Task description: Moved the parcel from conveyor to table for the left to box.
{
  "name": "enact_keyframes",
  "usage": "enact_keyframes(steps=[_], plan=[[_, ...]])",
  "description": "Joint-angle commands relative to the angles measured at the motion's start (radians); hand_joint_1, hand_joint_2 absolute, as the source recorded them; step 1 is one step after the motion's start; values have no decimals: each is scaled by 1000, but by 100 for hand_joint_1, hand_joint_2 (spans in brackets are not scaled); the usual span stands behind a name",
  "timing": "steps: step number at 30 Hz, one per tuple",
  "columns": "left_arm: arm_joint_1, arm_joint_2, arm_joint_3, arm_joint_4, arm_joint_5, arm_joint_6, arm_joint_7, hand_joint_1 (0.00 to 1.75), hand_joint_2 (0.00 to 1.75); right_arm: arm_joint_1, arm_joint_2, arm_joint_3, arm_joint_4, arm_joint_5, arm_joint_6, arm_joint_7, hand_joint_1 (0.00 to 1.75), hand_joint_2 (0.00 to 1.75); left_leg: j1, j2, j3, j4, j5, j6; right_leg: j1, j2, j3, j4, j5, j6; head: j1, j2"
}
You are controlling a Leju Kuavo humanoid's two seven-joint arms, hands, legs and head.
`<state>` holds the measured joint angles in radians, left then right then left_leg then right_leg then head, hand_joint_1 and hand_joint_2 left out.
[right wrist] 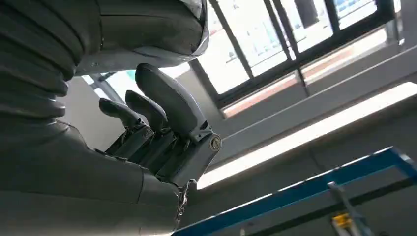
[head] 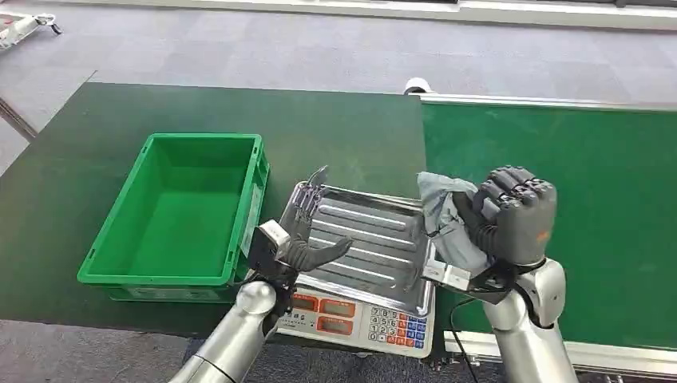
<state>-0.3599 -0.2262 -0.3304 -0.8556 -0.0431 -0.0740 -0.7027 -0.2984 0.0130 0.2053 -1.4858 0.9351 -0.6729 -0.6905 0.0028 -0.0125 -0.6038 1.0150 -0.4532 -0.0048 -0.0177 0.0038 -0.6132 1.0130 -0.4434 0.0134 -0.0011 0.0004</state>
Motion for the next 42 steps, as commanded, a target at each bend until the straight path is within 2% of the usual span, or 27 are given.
enact_keyframes(steps=[1,6,7,11,14,20,28,34,35,36,40,42], plan=[[-12,4,-42,52,12,-6,5,0,175,-239,-51,431,373,54,11,7,175,175,1,10,6,-2,-1,0,1,8,3,-3,2,-1,0,0],[-10,4,-50,52,14,-8,5,0,175,-302,-18,575,447,-29,32,-8,175,175,0,8,4,-1,-1,-1,0,7,1,-1,1,-1,0,0],[-9,4,-52,52,14,-9,5,0,175,-311,-23,638,441,-48,48,-8,175,175,0,7,3,0,-1,-1,1,6,1,-1,1,-1,0,0],[-3,7,-54,44,19,-3,5,0,175,-342,7,752,521,-102,80,-8,175,175,1,8,7,-3,-1,-2,1,6,5,-3,1,-2,0,0],[-6,7,-54,48,19,-3,5,0,175,-351,40,791,561,-113,109,-4,175,175,1,6,6,-2,-1,-1,1,5,3,-3,1,-2,0,0],[-8,5,-54,50,19,-4,5,0,175,-353,40,797,565,-120,112,-6,175,175,0,3,2,-1,0,-1,0,2,1,0,0,-1,0,0],[-20,3,-63,52,14,-6,5,0,175,-379,-7,931,426,-325,162,-8,175,175,1,2,2,0,0,-1,1,1,1,-1,0,-1,0,0],[-30,10,-70,42,10,1,5,0,175,-377,6,907,435,-350,156,0,175,175,1,3,3,-1,0,-1,1,1,2,-1,0,-2,0,0],[-34,13,-71,41,10,2,5,0,175,-380,-2,891,431,-359,157,4,24,175,1,2,1,0,0,-1,1,1,0,0,0,-1,0,0],[-36,13,-73,41,9,3,5,0,175,-377,-3,881,429,-384,180,8,0,175,1,2,3,-1,0,-1,1,1,2,-1,0,-2,0,0],[-37,15,-74,39,9,5,5,0,175,-372,-8,859,422,-418,197,8,0,175,1,1,1,0,0,-1,1,0,0,0,0,-1,0,0],[-42,20,-78,33,6,17,5,0,175,-353,-19,792,404,-503,226,4,0,175,1,1,2,0,0,-1,1,0,1,0,0,-1,0,0]])
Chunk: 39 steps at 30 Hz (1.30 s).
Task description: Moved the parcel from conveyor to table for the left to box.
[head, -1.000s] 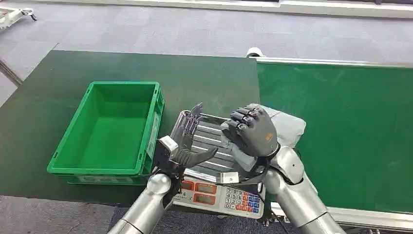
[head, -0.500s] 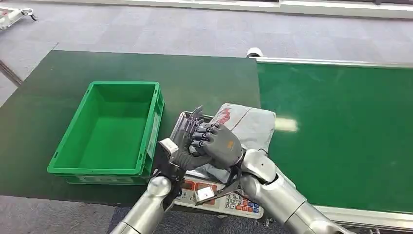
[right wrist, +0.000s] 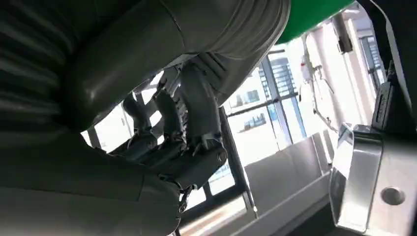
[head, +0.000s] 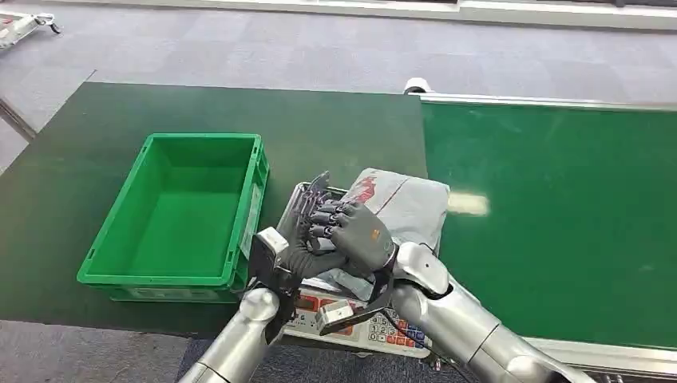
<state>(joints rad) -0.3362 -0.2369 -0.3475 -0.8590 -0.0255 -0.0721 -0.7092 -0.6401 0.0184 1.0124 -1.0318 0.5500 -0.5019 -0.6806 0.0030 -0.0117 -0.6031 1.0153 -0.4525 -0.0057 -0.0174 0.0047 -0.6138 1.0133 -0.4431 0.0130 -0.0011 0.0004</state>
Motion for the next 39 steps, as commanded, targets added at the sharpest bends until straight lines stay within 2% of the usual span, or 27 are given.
enact_keyframes(steps=[1,5,8,13,14,17,20,28,39], plan=[[-65,30,-61,37,-11,15,11,0,175,-12,-25,-15,-50,-118,55,-6,0,175,0,0,1,0,0,0,1,-1,1,-1,0,-1,0,0],[-72,31,-61,42,-10,14,11,0,175,-16,-35,-28,-53,-126,59,-11,0,175,0,0,1,0,0,0,0,-1,1,0,0,-1,0,0],[-83,32,-63,44,-11,23,11,0,175,3,-35,-94,-91,-171,50,-15,0,175,1,0,0,0,0,0,1,-1,1,0,0,-1,0,0],[-84,32,-66,46,-11,21,11,0,175,21,-71,-122,-189,-172,14,-18,0,175,0,0,1,0,-1,0,1,-1,2,-1,0,-1,0,0],[-82,28,-62,57,-3,16,11,0,175,31,-80,-125,-228,-146,-48,-18,0,175,0,1,2,-1,-1,0,1,0,3,-1,0,-1,0,0],[-76,23,-61,58,0,16,11,0,175,42,-90,-124,-273,-155,-91,-18,0,175,0,1,2,-1,0,0,0,0,2,-1,0,-1,0,0],[-55,21,-57,51,5,16,11,0,175,46,-119,-128,-321,-169,-186,-18,0,175,1,1,3,-1,-1,0,1,-1,4,-2,-1,-1,0,0],[-40,18,-48,53,9,16,11,0,175,60,-134,-235,-322,-206,-196,-18,0,175,0,2,3,-2,-1,0,0,1,3,-2,0,-1,0,0],[-40,18,-48,53,9,16,11,0,175,60,-134,-235,-322,-206,-196,-18,0,175,0,2,3,-1,-1,0,1,1,3,-2,0,-1,0,0]])
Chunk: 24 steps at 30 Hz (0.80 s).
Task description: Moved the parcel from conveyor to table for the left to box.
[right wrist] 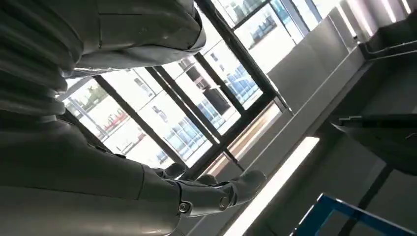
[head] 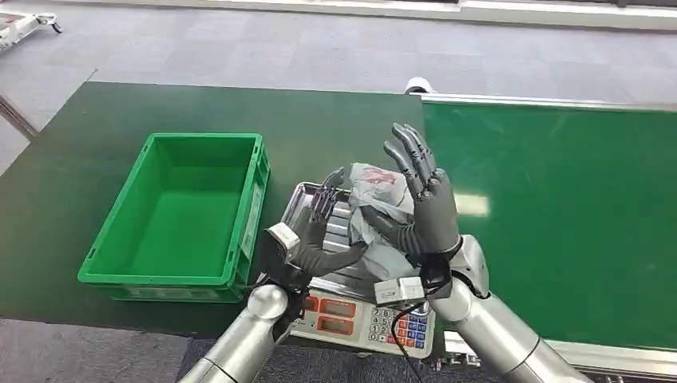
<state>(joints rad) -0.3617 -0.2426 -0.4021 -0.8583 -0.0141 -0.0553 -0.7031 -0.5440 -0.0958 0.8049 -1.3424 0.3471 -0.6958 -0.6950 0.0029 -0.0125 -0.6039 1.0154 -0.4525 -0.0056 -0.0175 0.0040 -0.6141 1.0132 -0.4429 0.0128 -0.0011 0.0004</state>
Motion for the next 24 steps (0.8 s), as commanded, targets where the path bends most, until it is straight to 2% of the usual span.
enact_keyframes(steps=[1,8,10,12,20,23,24], plan=[[-15,24,7,52,-3,-1,5,0,175,-36,-20,-27,-11,-3,-2,-3,0,175,1,3,3,-1,-1,0,1,2,3,-2,0,-1,0,0],[-12,21,12,53,-2,3,5,0,175,-17,-18,-63,22,13,0,-3,0,175,0,2,3,-2,0,0,1,1,3,-2,0,-1,0,0],[-5,23,19,45,-4,7,5,0,175,-42,-9,-62,124,37,63,26,0,175,1,2,3,-1,-1,0,1,1,3,-2,0,-1,0,0],[-4,24,24,44,-4,8,5,0,175,-57,2,-67,180,81,79,58,0,175,1,2,5,-3,0,0,2,1,5,-4,0,-2,0,0],[10,31,25,29,-7,-1,5,0,175,-60,4,-63,265,109,165,99,0,175,0,4,4,-2,-1,0,0,3,4,-3,1,-1,0,0],[22,39,27,12,-11,1,5,0,175,-101,-6,-12,369,248,316,251,0,175,1,2,5,-3,0,0,1,0,6,-4,1,-1,0,0],[26,44,27,5,-12,-1,5,0,175,-124,-5,8,419,256,439,309,0,175,1,2,6,-4,0,0,1,0,7,-5,1,-1,0,0]])
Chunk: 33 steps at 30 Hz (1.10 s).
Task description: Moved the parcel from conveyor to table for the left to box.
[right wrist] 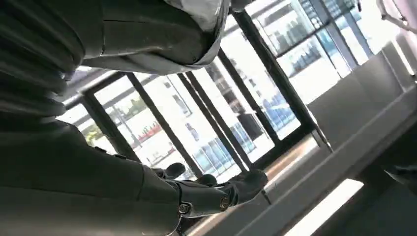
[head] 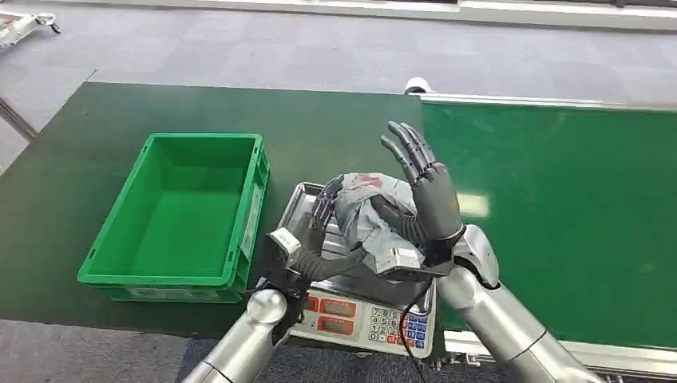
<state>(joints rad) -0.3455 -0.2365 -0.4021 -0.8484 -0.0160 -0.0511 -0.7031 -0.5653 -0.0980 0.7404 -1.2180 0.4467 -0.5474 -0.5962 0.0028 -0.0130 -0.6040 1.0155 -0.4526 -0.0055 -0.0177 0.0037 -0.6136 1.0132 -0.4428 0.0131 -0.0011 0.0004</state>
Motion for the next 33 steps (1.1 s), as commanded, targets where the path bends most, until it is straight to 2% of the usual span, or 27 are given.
enact_keyframes(steps=[1,7,9,13,18,20,24,27,30,33], plan=[[13,43,26,-11,-13,-8,5,0,175,-135,-10,111,335,209,374,248,0,175,1,4,4,-2,-1,0,1,3,4,-2,1,-1,0,0],[-6,44,28,7,-22,-4,5,0,175,-192,-33,115,384,158,668,183,0,175,1,3,4,-2,0,0,1,1,4,-3,1,-1,0,0],[-16,43,29,16,-24,1,5,0,175,-193,-56,107,346,134,721,159,0,175,1,2,4,-2,0,0,1,1,4,-3,1,-1,0,0],[-30,45,30,23,-33,14,5,0,175,-166,-99,81,209,123,785,179,0,175,1,0,3,-1,1,0,1,-2,4,-2,1,0,0,0],[-41,51,29,24,-41,18,5,0,175,-166,-127,76,148,122,852,190,0,175,1,-1,2,1,1,0,1,-2,4,-1,1,0,0,0],[-45,51,31,32,-41,15,5,0,175,-172,-148,75,125,111,917,201,0,175,1,-1,2,2,1,0,1,-2,4,-1,1,0,0,0],[-33,55,42,18,-42,24,5,0,175,-181,-152,45,99,117,904,214,0,175,1,-1,4,1,1,0,1,-2,5,-2,1,0,0,0],[-21,58,46,-1,-42,24,5,0,175,-162,-107,-29,26,94,798,171,0,175,0,2,3,1,0,0,1,1,4,-1,1,0,0,0],[-28,50,39,4,-45,15,5,0,175,-83,-72,-141,-119,17,700,105,0,175,0,2,3,1,0,0,0,1,3,-1,1,0,0,0],[-29,40,37,16,-38,5,5,0,175,-34,-53,-213,-208,14,612,88,0,175,1,1,3,1,0,0,1,0,4,-2,1,-1,0,0]])
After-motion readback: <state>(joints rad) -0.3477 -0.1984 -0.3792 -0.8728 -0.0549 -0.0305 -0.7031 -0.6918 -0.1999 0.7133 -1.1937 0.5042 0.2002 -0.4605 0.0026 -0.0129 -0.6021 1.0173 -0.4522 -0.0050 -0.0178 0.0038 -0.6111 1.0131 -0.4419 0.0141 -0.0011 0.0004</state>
